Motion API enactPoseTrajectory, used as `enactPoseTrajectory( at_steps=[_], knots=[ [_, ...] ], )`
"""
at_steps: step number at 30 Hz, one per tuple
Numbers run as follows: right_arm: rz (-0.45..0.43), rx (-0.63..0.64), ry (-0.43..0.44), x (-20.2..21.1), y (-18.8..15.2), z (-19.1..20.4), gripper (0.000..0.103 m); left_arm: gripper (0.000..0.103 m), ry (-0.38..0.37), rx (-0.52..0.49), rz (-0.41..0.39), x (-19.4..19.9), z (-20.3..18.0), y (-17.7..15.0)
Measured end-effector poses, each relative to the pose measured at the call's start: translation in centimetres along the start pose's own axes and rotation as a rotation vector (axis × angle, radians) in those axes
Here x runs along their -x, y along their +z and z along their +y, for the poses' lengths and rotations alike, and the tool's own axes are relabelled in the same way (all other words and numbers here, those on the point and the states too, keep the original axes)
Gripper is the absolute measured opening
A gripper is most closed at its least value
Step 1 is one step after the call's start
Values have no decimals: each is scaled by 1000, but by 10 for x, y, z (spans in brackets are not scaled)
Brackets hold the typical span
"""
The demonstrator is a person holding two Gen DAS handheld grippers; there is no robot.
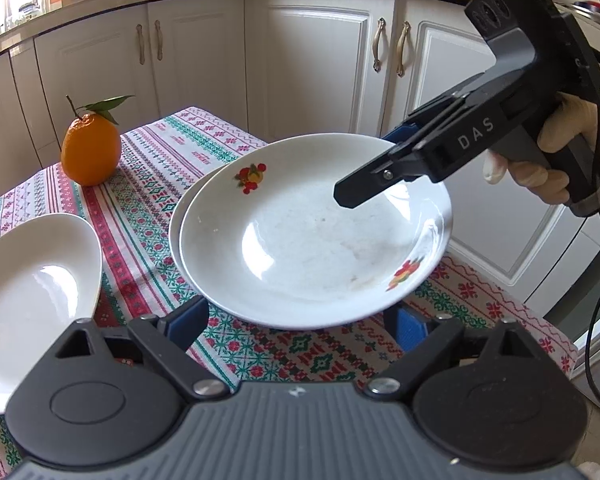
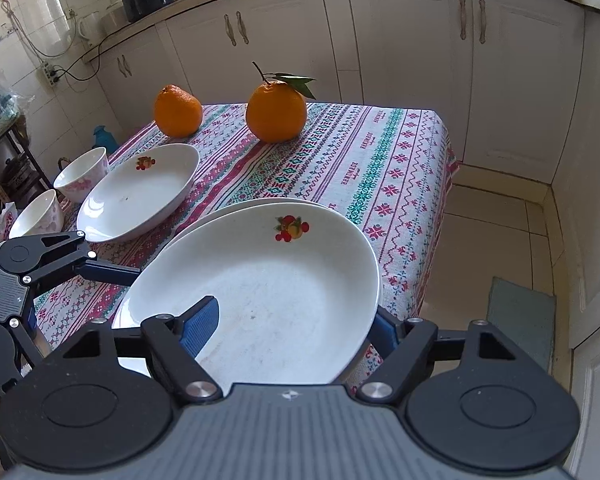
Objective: Organize plates and bowls
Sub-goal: 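Lower the held plate onto the other white plate with the right tool, then open the right tool and withdraw it from the stacked plates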
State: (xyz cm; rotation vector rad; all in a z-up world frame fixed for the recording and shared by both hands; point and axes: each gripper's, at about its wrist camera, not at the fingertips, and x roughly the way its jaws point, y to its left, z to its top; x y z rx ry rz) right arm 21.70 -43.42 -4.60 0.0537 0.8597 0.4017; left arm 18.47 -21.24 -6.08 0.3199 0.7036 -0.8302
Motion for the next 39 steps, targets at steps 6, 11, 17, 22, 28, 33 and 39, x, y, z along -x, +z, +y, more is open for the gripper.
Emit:
enactPoseTrajectory(
  at_steps=[6,11,17,22,28,33,39],
  knots=[
    [19,-3,-31,-1,-1,6,87,94,2,-14,-22,6,-5,0],
    [27,-10,-46,-2,-1,10,93,94,11,-20,-39,14,-8,-2],
    [55,21,-102,-7,-3,17,95,95,30,-11,-65,27,-7,-5],
    [55,37,-139,-4,-8,23,101,95,65,-7,-77,39,-7,-12],
    [7,99,-145,13,-6,52,103,99,147,48,-103,56,-2,-23],
    [-7,164,-135,20,-6,81,103,100,257,140,-114,68,11,-38],
    [-8,252,-116,17,-3,110,103,100,445,256,-70,67,42,-53]
  ],
)
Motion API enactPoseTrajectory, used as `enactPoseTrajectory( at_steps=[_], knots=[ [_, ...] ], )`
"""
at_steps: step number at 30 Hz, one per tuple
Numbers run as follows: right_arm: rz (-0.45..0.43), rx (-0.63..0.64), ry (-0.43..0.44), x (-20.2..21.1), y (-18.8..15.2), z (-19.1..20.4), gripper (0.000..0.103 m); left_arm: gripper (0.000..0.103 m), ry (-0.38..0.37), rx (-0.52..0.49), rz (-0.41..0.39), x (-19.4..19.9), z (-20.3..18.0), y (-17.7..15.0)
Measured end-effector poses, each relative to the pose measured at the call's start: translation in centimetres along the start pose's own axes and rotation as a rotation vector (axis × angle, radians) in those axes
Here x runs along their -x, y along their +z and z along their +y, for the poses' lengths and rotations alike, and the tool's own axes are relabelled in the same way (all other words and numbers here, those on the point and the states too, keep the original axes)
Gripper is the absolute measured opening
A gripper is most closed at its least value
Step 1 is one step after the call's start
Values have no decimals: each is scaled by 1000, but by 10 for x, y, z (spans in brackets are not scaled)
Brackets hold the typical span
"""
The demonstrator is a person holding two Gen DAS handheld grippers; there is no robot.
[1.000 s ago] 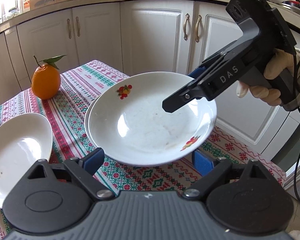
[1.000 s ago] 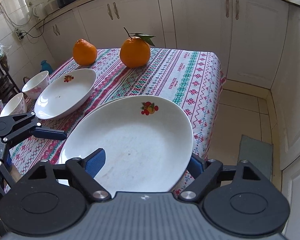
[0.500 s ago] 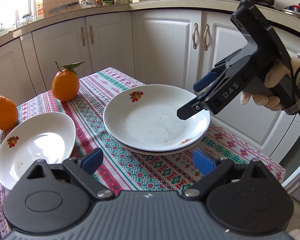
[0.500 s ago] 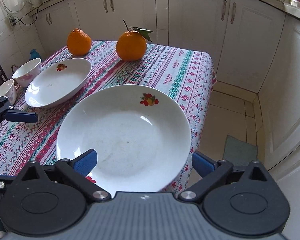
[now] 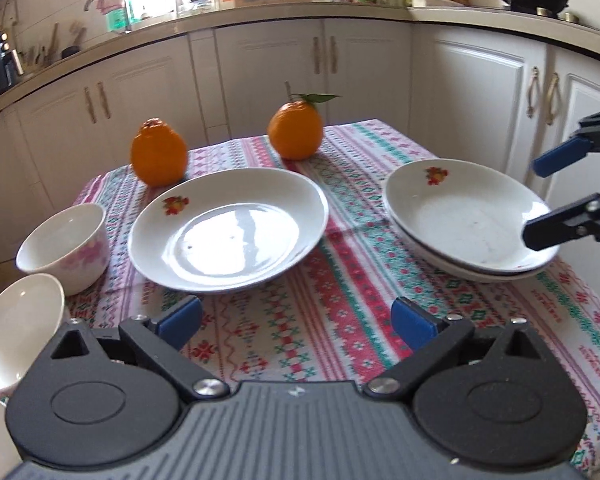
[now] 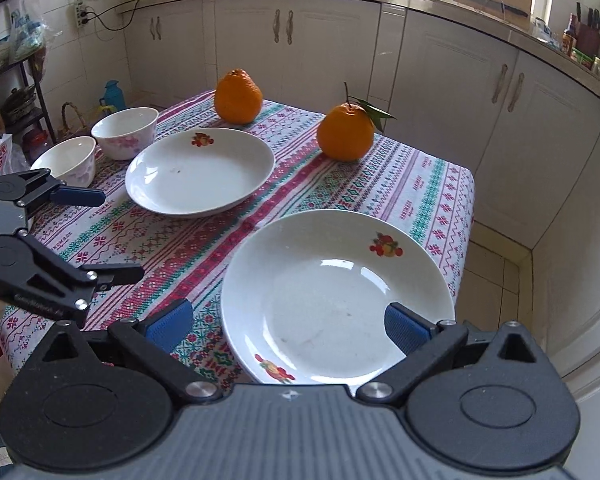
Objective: Organize plates and bowls
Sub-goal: 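Open the right tool and withdraw it from the stacked plates, then move the right tool toward the next white flower plate near the bowls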
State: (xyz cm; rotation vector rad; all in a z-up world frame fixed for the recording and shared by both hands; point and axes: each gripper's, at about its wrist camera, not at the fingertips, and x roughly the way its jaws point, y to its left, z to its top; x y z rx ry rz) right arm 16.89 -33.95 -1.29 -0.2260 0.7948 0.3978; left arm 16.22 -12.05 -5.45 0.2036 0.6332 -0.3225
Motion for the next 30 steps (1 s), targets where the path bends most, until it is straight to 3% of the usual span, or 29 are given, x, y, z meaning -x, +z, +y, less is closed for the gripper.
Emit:
enactPoseTrajectory(
  at_steps=[10,19,30],
  knots=[
    [-14,79,54,-20,29,20,103,100,83,81,61,-33,26,-7],
    [-4,126,135,-62,67,22,103,101,32,120,68,-52,33,-5],
    [45,171,228,-116,102,16,103,102,41,134,48,-60,33,-1]
  ],
)
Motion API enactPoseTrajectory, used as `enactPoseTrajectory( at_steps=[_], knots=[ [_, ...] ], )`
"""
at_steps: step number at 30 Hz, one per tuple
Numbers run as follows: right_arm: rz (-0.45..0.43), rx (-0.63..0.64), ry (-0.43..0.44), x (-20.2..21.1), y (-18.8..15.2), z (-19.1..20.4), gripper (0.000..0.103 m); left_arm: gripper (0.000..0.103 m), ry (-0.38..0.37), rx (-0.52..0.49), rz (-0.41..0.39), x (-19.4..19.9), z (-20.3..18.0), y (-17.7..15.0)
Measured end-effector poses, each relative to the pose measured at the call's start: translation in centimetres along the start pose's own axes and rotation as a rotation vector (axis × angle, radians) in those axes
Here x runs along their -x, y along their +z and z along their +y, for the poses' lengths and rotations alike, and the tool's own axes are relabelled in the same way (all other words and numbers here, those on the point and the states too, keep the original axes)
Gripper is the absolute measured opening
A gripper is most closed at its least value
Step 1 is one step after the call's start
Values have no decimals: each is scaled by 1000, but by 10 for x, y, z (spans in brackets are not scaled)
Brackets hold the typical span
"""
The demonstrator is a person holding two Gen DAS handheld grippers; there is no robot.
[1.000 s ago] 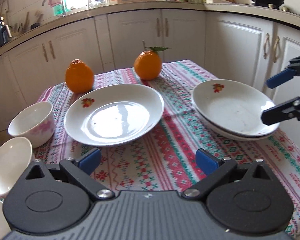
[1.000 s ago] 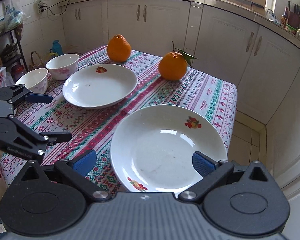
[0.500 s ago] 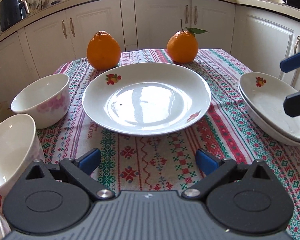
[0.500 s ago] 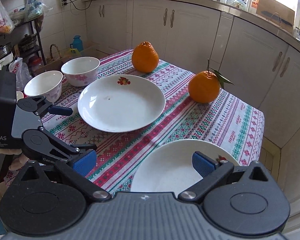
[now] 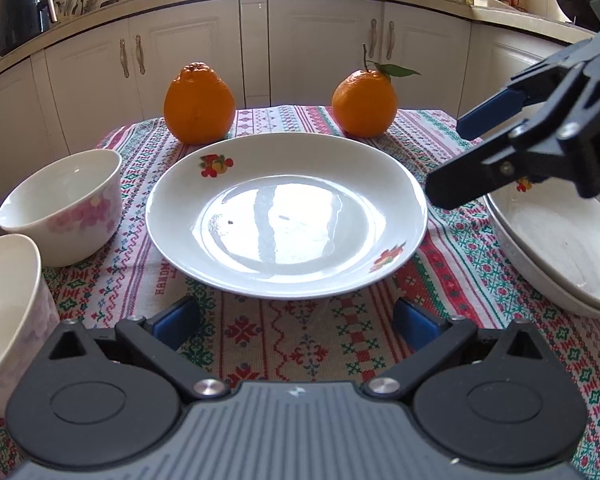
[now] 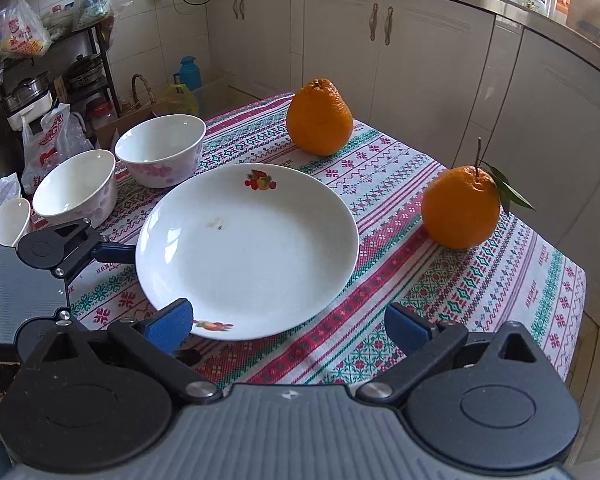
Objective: Organize plates and bowls
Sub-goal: 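Move the right tool toward the next white flower plate near the bowls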
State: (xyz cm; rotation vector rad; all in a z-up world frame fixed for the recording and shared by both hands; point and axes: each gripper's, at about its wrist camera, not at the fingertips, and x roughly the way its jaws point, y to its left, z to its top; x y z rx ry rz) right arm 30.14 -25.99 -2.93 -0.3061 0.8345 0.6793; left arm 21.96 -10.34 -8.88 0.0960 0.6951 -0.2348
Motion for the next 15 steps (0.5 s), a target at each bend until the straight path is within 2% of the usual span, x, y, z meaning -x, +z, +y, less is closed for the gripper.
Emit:
enactPoseTrajectory(
  at_steps=[5,9,15],
  knots=[
    [23,27,31,-18,16,-9,103,98,-14,-1,-2,0,2,2],
    [25,46,61,-30,31,-14,103,88,-14,-7,-4,2,4,3],
    [41,77,99,-54,57,-23,103,82,-16,24,1,4,11,6]
  ],
)
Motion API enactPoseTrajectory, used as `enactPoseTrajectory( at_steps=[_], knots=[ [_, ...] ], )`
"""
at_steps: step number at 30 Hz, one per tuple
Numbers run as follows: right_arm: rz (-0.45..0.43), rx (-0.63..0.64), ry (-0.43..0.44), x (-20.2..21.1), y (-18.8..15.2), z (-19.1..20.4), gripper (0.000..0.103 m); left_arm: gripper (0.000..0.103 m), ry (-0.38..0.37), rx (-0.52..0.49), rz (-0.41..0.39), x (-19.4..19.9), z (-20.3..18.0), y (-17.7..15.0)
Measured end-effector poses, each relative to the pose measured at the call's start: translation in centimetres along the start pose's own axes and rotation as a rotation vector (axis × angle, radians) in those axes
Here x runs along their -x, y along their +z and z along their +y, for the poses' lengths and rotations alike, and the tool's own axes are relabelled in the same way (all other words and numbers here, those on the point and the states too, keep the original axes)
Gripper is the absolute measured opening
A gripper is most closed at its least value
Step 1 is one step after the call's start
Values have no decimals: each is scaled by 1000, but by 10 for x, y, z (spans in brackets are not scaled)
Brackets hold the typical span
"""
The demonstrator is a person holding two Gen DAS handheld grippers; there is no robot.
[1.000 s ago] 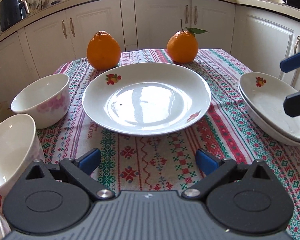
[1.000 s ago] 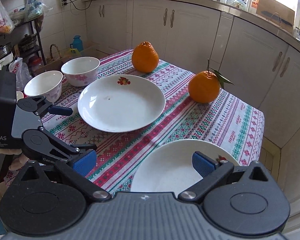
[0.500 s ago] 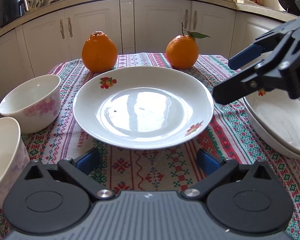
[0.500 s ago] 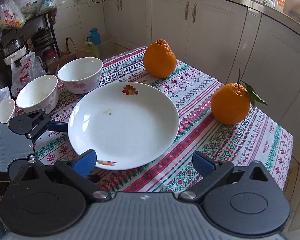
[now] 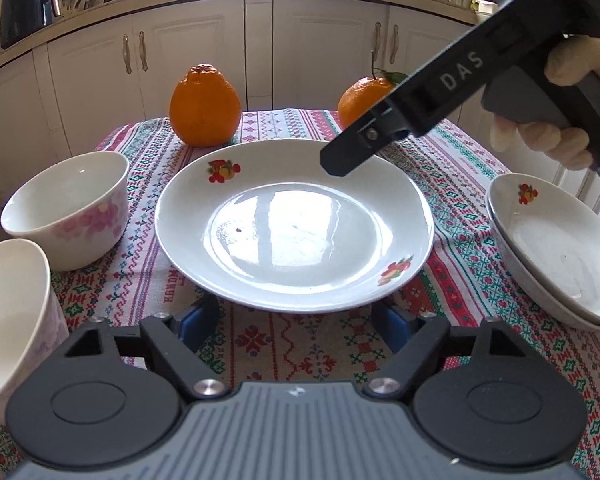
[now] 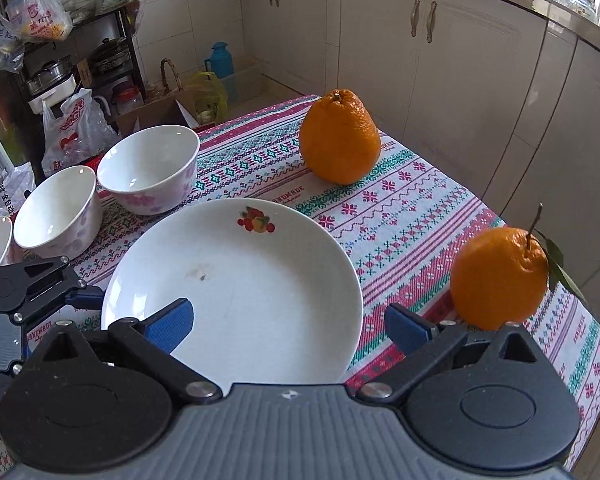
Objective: Organize plates and bowls
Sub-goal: 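Move the right tool toward the next white flower plate near the bowls, then close the right tool on the rim of that plate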
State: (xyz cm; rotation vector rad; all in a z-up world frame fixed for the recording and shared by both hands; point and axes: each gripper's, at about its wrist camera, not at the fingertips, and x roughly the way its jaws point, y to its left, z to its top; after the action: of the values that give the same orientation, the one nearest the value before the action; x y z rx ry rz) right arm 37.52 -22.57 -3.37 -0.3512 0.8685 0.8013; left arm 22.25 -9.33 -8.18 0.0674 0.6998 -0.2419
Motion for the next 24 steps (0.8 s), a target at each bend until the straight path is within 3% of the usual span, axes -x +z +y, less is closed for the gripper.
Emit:
enactPoseTrajectory(
  at_steps=[6,16,24],
  knots=[
    [32,18,38,-26,21,-13,100,82,-6,7,4,-1,2,2],
    [99,-20,132,-61,30,-34,77,82,-7,6,4,-1,2,2],
    [103,-66,252,-70,31,-47,71,82,-10,-4,4,-2,2,2]
  ],
)
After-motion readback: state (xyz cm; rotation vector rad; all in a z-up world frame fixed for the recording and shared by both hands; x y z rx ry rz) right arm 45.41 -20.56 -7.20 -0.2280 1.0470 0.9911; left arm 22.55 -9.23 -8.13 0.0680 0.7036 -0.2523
